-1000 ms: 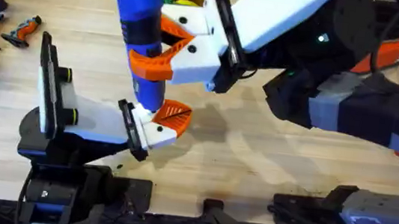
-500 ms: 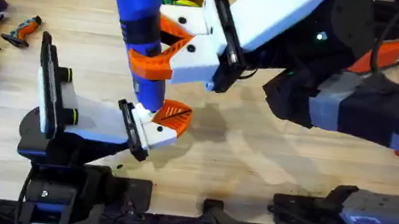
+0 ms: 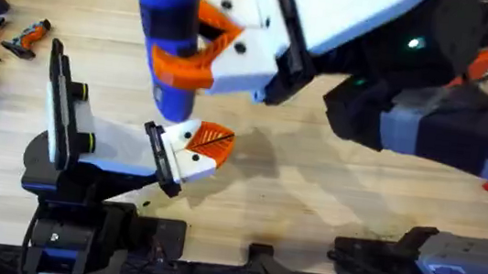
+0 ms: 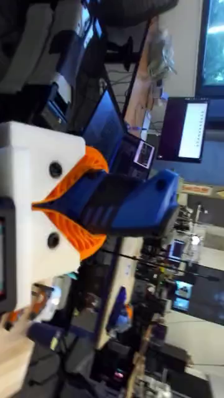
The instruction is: Pick up the gripper from the table and insert it into the empty holder that is missing its gripper. Then pick up a screw, insert it into the mounting hole, and use the screwdriver to tighten it. Finally, clean up the table by picking up the vegetable and placing it into the bucket.
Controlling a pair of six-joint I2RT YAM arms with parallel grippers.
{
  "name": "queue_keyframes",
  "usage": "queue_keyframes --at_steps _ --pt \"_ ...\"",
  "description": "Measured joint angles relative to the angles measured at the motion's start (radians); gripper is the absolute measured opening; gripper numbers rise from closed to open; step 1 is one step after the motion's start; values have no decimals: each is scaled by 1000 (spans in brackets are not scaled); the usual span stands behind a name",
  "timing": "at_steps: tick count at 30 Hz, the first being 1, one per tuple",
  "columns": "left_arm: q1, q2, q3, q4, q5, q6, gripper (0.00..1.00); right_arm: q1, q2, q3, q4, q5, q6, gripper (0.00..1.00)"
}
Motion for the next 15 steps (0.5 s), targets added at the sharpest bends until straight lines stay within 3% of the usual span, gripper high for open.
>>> queue_keyframes --at_steps 11,15 --pt "0 0 0 0 0 0 8 -14 0 108 -60 -65 6 27" --pt "0 0 0 0 0 0 8 -78 0 179 -282 -149 -3 27"
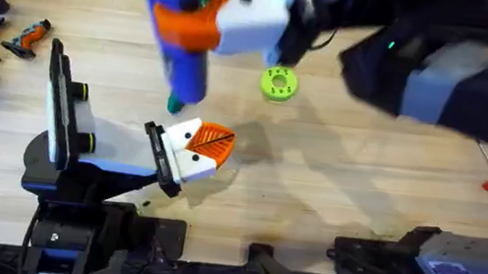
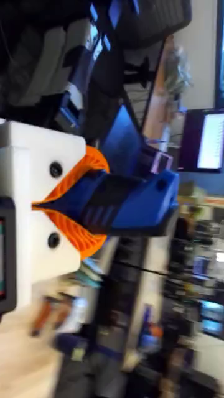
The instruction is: Pick up the gripper from the table and insert it into the empty holder that is missing its gripper. Then pick up a screw, insert it into the mounting hole, and use the screwdriver to tighten it. Finally, clean up the table by picking up the vegetable and placing it into the bucket.
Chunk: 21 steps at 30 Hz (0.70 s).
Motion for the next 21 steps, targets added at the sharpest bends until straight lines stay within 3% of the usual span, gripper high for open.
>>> queue_keyframes --at_steps 5,9,17,21 --pt "0 0 0 0 0 0 8 -123 0 155 -420 -56 -80 27" --pt "0 0 0 0 0 0 8 -234 0 264 -814 -29 -187 27" --pt "0 0 0 0 0 0 8 -410 0 446 -1618 350 -534 27" --pt "0 0 0 0 0 0 8 -458 0 517 -1839 600 -687 27"
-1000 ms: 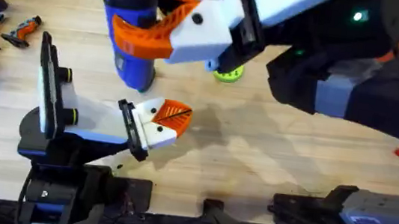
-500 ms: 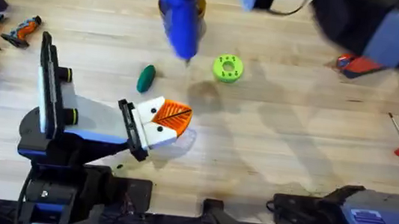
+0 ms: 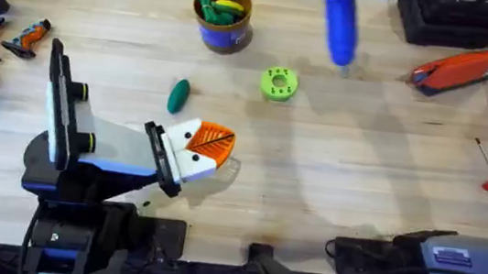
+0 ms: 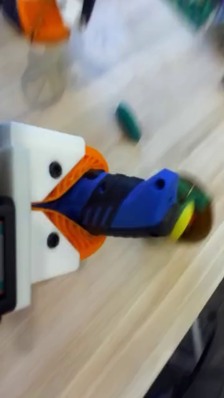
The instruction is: Pick up the gripper from the table and insert it into the empty holder that is missing its gripper. Then pick up a screw, insert it into the mounting hole, and use the screwdriver to tighten it. Finally, clean up the table by picking up the vegetable and placing it into the bucket.
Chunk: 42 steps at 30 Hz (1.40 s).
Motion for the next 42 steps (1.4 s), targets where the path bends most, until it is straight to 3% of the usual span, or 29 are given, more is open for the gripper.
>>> queue_keyframes --at_steps 7,12,18,23,32,33,37,38,42 --pt "0 0 0 0 0 0 8 -10 12 16 -290 395 -343 27" --pt "0 0 0 0 0 0 8 -18 95 16 -345 568 -555 27" --pt "0 0 0 0 0 0 8 -44 258 16 -328 658 -713 27" --pt "0 0 0 0 -1 0 8 -66 423 16 -217 734 -767 27" --pt "0 0 0 0 -1 0 8 -67 520 16 -184 771 -780 27" --pt "0 0 0 0 -1 0 8 -67 524 16 -183 773 -777 67" --pt "0 0 0 0 -1 0 8 -67 525 20 -184 787 -783 640" --pt "0 0 0 0 -1 0 8 -65 525 30 -204 795 -776 984" --pt "0 0 0 0 -1 0 8 -50 508 30 -218 797 -731 989"
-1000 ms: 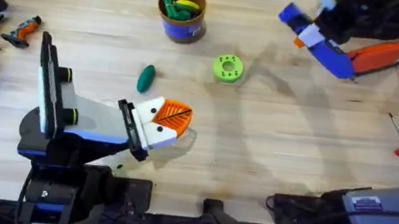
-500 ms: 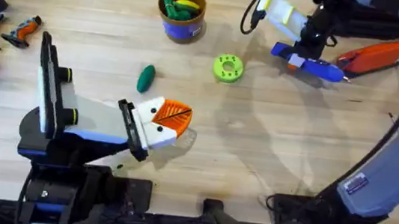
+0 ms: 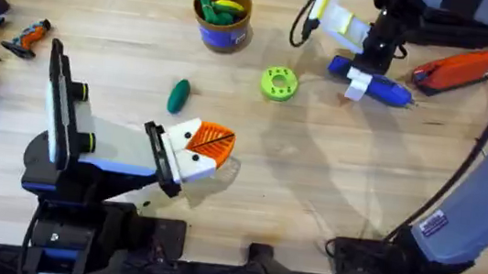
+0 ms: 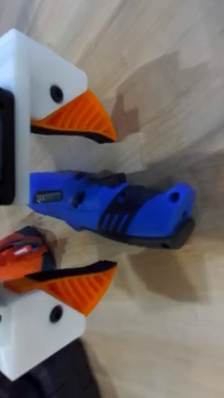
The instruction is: Pick up the gripper from the table and insert it into the empty holder that is missing its gripper. Then pick up a screw, insert it into the mounting hole, and use the screwdriver to tighten it. Finally, clean up the table by picking up the vegetable and placing it into the bucket.
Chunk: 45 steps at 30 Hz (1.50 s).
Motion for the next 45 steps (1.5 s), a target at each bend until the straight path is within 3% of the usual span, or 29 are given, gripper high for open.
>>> queue_keyframes --at_steps 1,2,5,6,7,13,20,25,32,36,37,38,45 --pt "0 0 0 0 0 0 8 10 -16 0 0 2 19 989" --pt "0 0 0 0 -2 3 371 44 -91 0 -1 2 82 989" --pt "0 0 0 0 -2 3 856 81 -199 0 -1 2 173 989" --pt "0 0 0 0 -2 1 954 91 -232 0 -1 2 205 989" --pt "0 0 0 0 -2 2 976 102 -266 0 -1 2 242 989" --pt "0 0 0 11 -38 16 985 144 -445 1 -6 1 600 989" --pt "0 0 3 26 -185 3 984 150 -585 1 -119 1 1020 989" --pt "13 46 121 -138 -316 45 983 150 -673 1 -242 1 1169 989" --pt "29 353 437 -399 -488 158 983 150 -786 1 -411 1 1305 989" --pt "29 549 608 -541 -583 188 983 150 -831 -2 -428 1 1340 989" --pt "29 683 708 -602 -633 200 983 150 -891 -52 -410 1 1364 989" --pt "29 721 734 -613 -643 202 984 150 -914 -78 -403 1 1371 989" --pt "29 859 828 -632 -697 207 985 150 -1072 -333 -328 1 1404 989"
